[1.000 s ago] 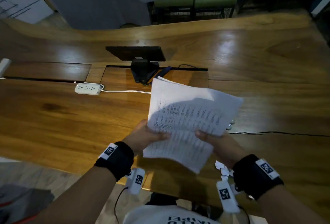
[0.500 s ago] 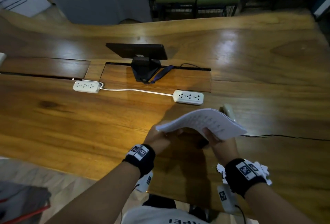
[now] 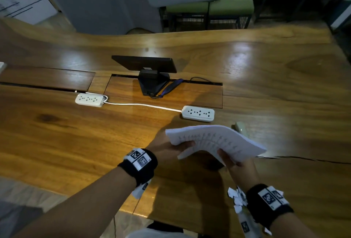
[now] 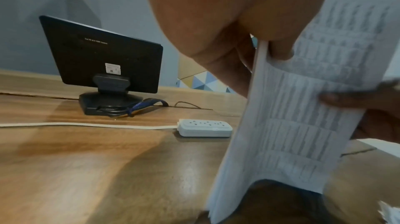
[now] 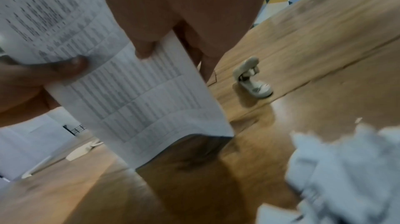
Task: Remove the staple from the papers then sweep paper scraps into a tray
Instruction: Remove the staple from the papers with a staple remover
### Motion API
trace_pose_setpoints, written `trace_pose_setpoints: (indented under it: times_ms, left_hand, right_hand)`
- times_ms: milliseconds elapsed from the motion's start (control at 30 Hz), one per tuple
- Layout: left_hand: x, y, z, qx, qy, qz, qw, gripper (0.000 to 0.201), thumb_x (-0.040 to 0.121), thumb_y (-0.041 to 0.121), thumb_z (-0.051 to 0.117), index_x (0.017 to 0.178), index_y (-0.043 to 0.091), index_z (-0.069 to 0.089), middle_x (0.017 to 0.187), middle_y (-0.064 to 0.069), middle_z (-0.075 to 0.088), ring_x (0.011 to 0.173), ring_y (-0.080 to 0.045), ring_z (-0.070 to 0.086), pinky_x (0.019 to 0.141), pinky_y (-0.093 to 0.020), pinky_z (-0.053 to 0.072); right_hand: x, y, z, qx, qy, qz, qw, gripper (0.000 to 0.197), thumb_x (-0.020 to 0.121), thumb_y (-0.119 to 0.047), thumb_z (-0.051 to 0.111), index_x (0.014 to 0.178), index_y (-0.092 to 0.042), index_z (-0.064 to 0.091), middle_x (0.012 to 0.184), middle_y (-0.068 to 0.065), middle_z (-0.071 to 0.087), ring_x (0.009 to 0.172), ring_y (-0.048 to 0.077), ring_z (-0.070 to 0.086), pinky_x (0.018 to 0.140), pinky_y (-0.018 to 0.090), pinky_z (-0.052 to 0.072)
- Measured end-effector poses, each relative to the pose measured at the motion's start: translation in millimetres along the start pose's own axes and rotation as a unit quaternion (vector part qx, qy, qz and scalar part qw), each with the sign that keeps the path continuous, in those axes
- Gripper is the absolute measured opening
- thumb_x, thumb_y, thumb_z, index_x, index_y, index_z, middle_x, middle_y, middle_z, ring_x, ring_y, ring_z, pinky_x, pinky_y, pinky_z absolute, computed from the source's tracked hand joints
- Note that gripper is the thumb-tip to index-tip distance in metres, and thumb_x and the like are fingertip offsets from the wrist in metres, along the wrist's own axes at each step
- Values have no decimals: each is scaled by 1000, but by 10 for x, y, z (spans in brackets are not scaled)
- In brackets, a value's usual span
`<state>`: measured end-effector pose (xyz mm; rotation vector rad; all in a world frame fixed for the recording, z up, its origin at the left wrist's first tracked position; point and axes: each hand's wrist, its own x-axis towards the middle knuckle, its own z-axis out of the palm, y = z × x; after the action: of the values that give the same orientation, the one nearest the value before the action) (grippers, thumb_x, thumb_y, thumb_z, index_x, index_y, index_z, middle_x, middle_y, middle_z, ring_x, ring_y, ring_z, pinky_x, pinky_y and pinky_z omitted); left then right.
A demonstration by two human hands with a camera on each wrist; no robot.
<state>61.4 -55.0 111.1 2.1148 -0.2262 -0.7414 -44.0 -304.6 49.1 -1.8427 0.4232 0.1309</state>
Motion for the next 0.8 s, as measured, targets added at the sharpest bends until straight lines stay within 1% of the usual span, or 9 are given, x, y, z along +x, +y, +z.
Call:
trace_pose_setpoints:
  times_ms: [67,100,200,267,333,433,533,667,800]
  left_hand:
    - [41,47,-57,6,-8,17,1000,38,96,34,79,129,42,62,111,24,70,103,17,65,101,-30,57]
    - [53,73,-111,18,-19,18,999,34,97,34,77,129,38,64,111,20,72,103,12,67,102,-33,58]
    - [74,147,-333,76,-57,22,995,34,103,37,69,131,19,68,119,-9,76,109,-24,73,98,-51,60]
    - [59,153,-490,53,-77,27,995,36,102,36,68,138,31,62,124,-7,75,114,-22,73,99,-52,61]
    - [20,184,-647,42,-69,17,997,37,99,38,70,134,41,59,122,0,75,114,-16,74,98,-51,63]
    - [-47,217,-841,29,-47,2,998,37,96,42,72,131,44,60,125,8,75,117,-9,72,103,-51,61]
    - [-146,274,-1080,35,-41,-12,998,37,100,38,72,132,51,58,132,13,71,121,-2,67,109,-46,58]
    - [-200,282,-1335,4,-34,10,999,48,100,30,73,142,46,55,145,11,68,131,-3,65,111,-44,57]
    - [-159,292,-1407,-15,-15,10,1000,57,99,27,75,152,35,53,147,13,66,134,-1,62,115,-42,54]
  right_hand:
    - [30,30,-267,-136,-55,-27,989,22,95,-20,73,108,-37,65,100,-16,71,94,0,68,76,17,52]
    - [32,50,-451,-201,-75,-42,976,28,93,-12,72,107,-37,68,105,-19,70,98,-6,66,77,11,48]
    - [193,119,-985,-226,21,-49,973,48,88,9,65,105,-36,71,111,-13,71,100,-3,65,82,21,49]
    - [441,133,-1122,-200,128,3,971,37,94,2,61,111,-29,69,112,0,71,95,18,65,82,36,51]
    - [834,194,-1068,-205,158,61,964,30,96,-11,63,125,-17,64,124,11,69,97,26,64,88,41,51]
    - [1409,347,-723,-227,92,183,952,64,92,-39,71,143,-7,50,141,22,56,113,40,63,93,45,52]
    - [1665,501,-319,-303,55,237,921,68,87,-49,75,130,-1,52,133,29,48,112,50,56,89,51,53]
    - [1791,694,-176,-256,95,250,929,63,93,-54,56,114,6,54,108,31,58,90,46,62,77,48,56]
    - [1578,303,-361,-6,82,256,963,54,102,-41,58,143,-20,30,98,25,66,74,36,67,60,44,57]
